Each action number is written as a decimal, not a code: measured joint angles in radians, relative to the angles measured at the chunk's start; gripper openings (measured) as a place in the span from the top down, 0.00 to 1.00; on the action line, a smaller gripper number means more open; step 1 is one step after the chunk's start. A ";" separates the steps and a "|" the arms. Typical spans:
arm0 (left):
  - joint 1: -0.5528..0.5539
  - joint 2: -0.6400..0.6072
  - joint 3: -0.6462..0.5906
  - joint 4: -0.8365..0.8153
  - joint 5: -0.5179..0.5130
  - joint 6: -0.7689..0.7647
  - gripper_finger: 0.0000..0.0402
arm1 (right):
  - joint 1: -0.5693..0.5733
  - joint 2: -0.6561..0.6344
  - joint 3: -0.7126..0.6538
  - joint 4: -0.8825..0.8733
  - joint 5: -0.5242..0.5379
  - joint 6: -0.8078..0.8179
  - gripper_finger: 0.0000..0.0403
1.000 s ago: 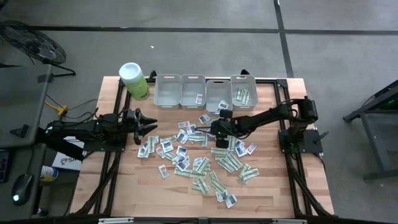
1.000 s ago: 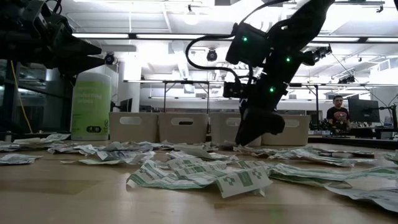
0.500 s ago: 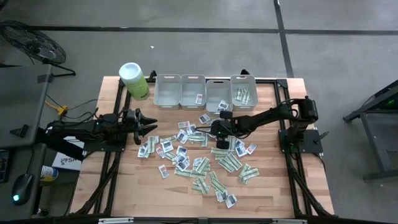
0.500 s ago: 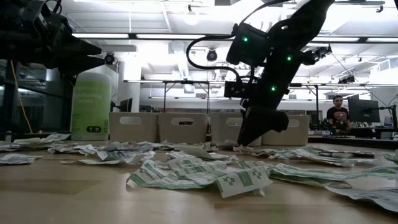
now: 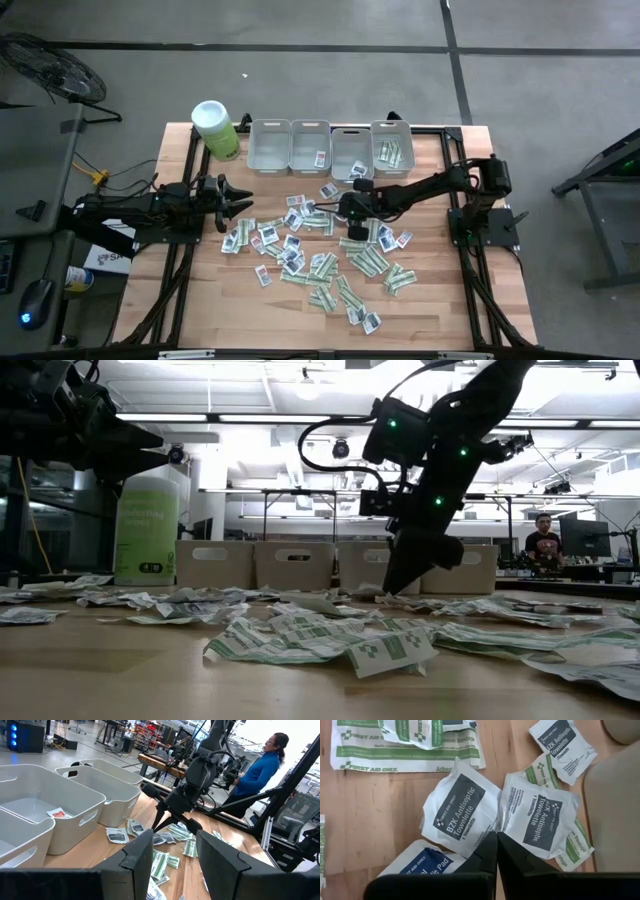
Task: Pick & Place First Aid Supplies
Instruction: Put the towelette pack into the middle right gray bin, then adjust the middle right gray bin
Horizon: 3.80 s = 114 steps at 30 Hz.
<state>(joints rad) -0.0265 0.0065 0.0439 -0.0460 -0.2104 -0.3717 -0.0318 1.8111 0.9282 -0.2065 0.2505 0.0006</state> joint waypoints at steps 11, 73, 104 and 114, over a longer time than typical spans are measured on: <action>0.000 0.000 0.000 0.000 0.000 0.000 0.63 | 0.074 0.001 0.115 -0.120 -0.023 0.045 1.00; 0.000 0.000 0.000 0.000 0.000 0.000 0.63 | -0.246 -0.001 0.464 -0.639 0.039 -0.258 1.00; 0.000 0.000 0.000 0.000 0.000 0.000 0.63 | -0.205 -0.003 0.464 -0.672 0.147 -0.191 0.95; 0.000 0.000 0.000 0.000 0.000 0.000 0.63 | -0.125 -0.003 0.466 -0.696 0.149 -0.100 0.99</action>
<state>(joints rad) -0.0265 0.0064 0.0440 -0.0457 -0.2104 -0.3717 -0.1566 1.8076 1.3937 -0.9021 0.3995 -0.0994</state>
